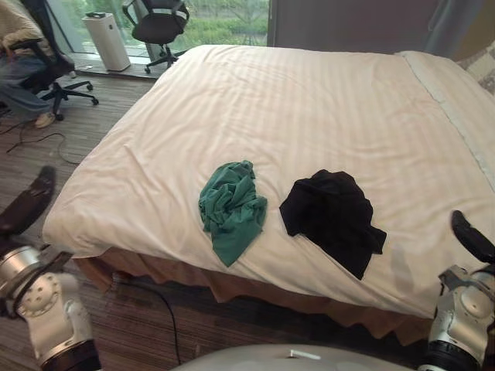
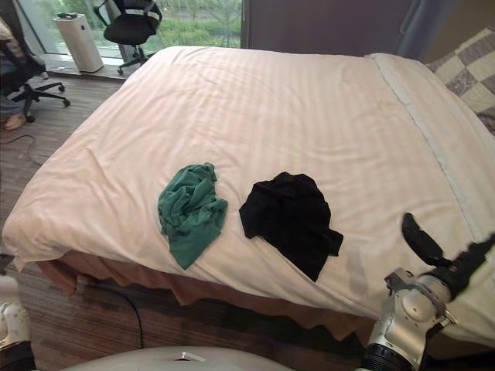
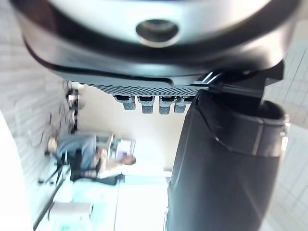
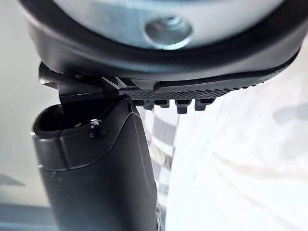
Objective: Tidy up the quilt and then pick up the clothes from the bed and put them into the laundry hamper
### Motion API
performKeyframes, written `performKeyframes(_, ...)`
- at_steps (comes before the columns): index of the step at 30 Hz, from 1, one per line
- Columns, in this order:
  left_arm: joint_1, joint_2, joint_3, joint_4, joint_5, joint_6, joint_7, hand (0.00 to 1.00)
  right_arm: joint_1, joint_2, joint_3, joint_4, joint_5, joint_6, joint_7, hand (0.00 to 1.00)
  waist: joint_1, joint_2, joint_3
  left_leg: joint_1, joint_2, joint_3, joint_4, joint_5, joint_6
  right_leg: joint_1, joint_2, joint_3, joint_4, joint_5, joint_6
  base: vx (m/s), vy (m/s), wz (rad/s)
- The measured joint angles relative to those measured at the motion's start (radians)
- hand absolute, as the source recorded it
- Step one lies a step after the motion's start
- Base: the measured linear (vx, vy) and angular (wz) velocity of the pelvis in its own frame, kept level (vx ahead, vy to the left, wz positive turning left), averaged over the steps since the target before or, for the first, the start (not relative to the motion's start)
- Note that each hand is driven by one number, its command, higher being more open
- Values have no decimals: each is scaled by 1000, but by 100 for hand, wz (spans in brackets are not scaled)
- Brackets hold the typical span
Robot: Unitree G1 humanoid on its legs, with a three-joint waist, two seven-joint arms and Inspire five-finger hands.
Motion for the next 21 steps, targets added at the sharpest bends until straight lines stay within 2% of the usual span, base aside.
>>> performKeyframes(1,0,0,-48,-15,3,-1,-10,100,-7,0,24,0,-1,0,17,100,-11,13,15,6,11,1,13,-5,8,-25,3,18,54,-10,-1,50,3,-32)
performKeyframes(2,-6,1,-105,-17,19,-3,-33,100,-8,-1,60,-3,-10,0,31,100,-24,18,22,10,16,8,17,-8,10,-44,-4,35,47,-36,-15,24,40,-28)
performKeyframes(3,-10,2,-131,-18,34,-3,-45,100,-9,-1,78,-6,-25,0,41,100,-31,15,26,8,15,13,26,-17,8,-54,-13,44,22,-28,-4,18,40,-33)
performKeyframes(4,-21,3,-173,-18,43,-3,-70,100,-9,-2,116,-21,-39,0,59,100,-47,4,43,8,13,26,51,-45,-6,-70,-31,67,-1,-4,28,31,-10,-35)
performKeyframes(5,-21,-5,-220,-17,46,-2,-88,100,-8,-3,149,-33,-46,1,74,100,-65,0,57,7,22,39,76,-55,-10,-65,-24,80,6,0,27,47,-67,-42)
performKeyframes(6,-21,-9,-240,-17,55,-1,-95,100,-5,-5,165,-51,-49,4,79,100,-67,0,64,6,27,48,87,-60,-15,-63,-21,96,8,0,27,82,-107,-56)
performKeyframes(8,-21,-33,-297,-11,112,4,-117,100,7,-41,232,-132,-78,5,97,100,-80,15,82,4,41,81,126,-79,-21,-75,-8,141,19,0,27,107,-77,-65)
performKeyframes(9,-22,-37,-325,-4,118,7,-131,100,8,-58,275,-171,-78,4,110,100,-98,5,95,-28,48,91,220,-96,-21,-73,-17,162,24,0,26,87,-52,-48)
performKeyframes(10,-30,-40,-335,3,117,7,-138,100,8,-57,300,-188,-79,2,115,100,-100,-17,108,-59,45,99,271,-122,-37,-70,-30,179,23,0,26,45,-43,-58)
performKeyframes(11,-45,-55,-359,19,114,7,-144,100,6,-64,332,-219,-82,-8,122,100,-98,-20,122,-65,23,97,148,-115,-44,-71,-42,205,23,1,27,-13,-40,-48)
performKeyframes(12,-55,-73,-381,32,108,7,-144,100,5,-69,349,-241,-97,-12,127,100,-109,-7,132,-66,23,93,25,-26,-31,-72,-34,206,23,0,29,16,-21,-67)
performKeyframes(13,-49,-92,-398,44,101,7,-144,100,7,-68,372,-248,-113,-14,132,100,-106,2,137,-57,28,106,1,50,-38,-75,-24,225,24,-2,32,72,1,-52)
performKeyframes(14,-49,-111,-420,63,70,11,-143,100,23,-58,417,-257,-114,-14,138,100,-111,3,137,-57,26,125,-11,58,-34,-87,-25,231,24,2,40,126,12,-44)
performKeyframes(16,-60,-113,-452,82,36,32,-141,100,39,-21,467,-261,-115,-13,153,100,-121,-12,148,-68,26,140,-10,56,-31,-108,-26,234,31,3,40,100,-6,-20)
performKeyframes(17,-59,-118,-469,95,33,47,-136,100,45,10,493,-261,-117,-11,158,100,-119,-9,155,-68,36,153,-10,56,-29,-141,-14,240,82,3,41,61,-53,-33)
performKeyframes(18,-60,-135,-477,116,33,50,-125,100,43,25,512,-262,-118,-10,163,100,-122,17,172,-62,65,156,-8,55,-27,-213,13,246,181,-20,31,40,-56,-33)
performKeyframes(19,-60,-147,-478,122,33,51,-119,100,48,27,521,-265,-118,-10,163,100,-123,21,175,-61,67,162,-7,55,-27,-224,12,251,151,-25,22,26,-44,-27)
performKeyframes(20,-57,-162,-478,122,34,51,-110,100,65,30,537,-278,-119,-10,163,100,-119,10,172,-61,59,178,-3,47,-33,-231,-9,262,55,16,38,39,-47,-5)
performKeyframes(21,-58,-177,-477,126,35,51,-108,100,80,34,537,-295,-126,-11,163,100,-129,15,184,-64,67,178,17,18,-50,-228,-11,253,37,60,47,70,-76,-8)
